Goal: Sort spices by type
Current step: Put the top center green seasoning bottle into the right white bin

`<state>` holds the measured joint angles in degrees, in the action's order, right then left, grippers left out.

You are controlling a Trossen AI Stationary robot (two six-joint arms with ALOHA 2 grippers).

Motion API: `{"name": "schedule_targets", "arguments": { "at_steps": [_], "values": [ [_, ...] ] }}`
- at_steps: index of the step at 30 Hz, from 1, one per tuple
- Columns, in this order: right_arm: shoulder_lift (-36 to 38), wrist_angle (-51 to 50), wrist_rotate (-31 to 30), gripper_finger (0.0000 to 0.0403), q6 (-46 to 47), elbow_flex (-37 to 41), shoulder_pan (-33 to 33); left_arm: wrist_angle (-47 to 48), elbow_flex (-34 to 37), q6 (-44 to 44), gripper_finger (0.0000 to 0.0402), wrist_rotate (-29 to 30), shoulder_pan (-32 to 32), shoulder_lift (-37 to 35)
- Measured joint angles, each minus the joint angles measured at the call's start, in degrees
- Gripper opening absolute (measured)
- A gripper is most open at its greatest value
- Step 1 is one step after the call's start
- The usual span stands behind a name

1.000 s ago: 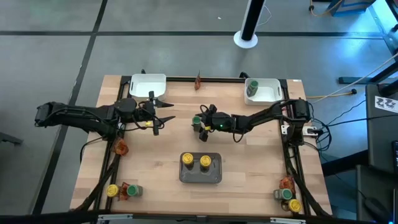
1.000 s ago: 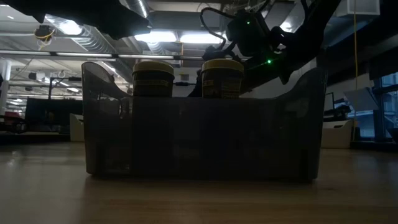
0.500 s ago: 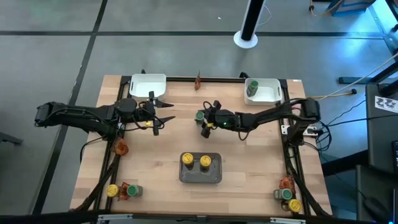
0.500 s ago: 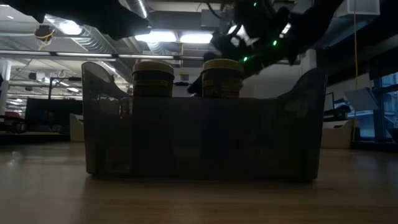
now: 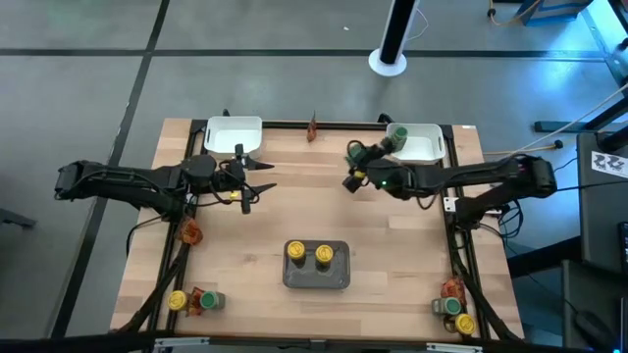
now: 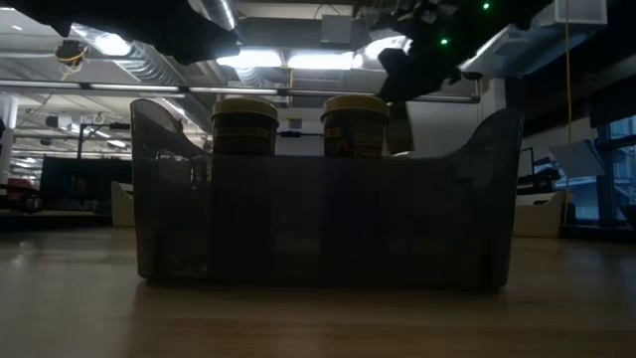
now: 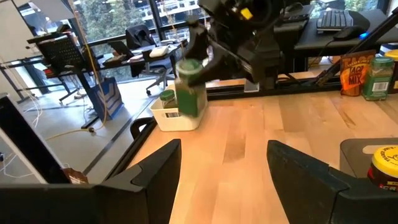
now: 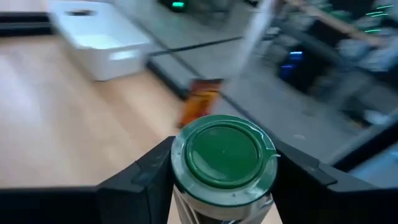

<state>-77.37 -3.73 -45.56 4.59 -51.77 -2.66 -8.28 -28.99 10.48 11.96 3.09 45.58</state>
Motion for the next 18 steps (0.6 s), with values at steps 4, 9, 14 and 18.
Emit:
{"name": "schedule_targets", "arguments": {
  "at_steps": [4,9,14,18],
  "values": [
    [3.6,-6.8,-7.5,0.0210,2.2,0.0,0.0,0.0,0.0,0.0,0.0224,0.0,0.0,0.0],
    [6.1,-16.0,-14.1,0.0210,6.9,0.0,0.0,0.0,0.0,0.0,0.0224,0.0,0.0,0.0],
    [7.3,-26.0,-15.3,0.0210,14.0,0.0,-2.9,0.0,0.0,0.0,0.0224,0.0,0.0,0.0],
    [7.5,-32.1,-15.0,0.0210,18.2,0.0,-6.4,0.0,0.0,0.0,0.0224,0.0,0.0,0.0]
  ]
}}
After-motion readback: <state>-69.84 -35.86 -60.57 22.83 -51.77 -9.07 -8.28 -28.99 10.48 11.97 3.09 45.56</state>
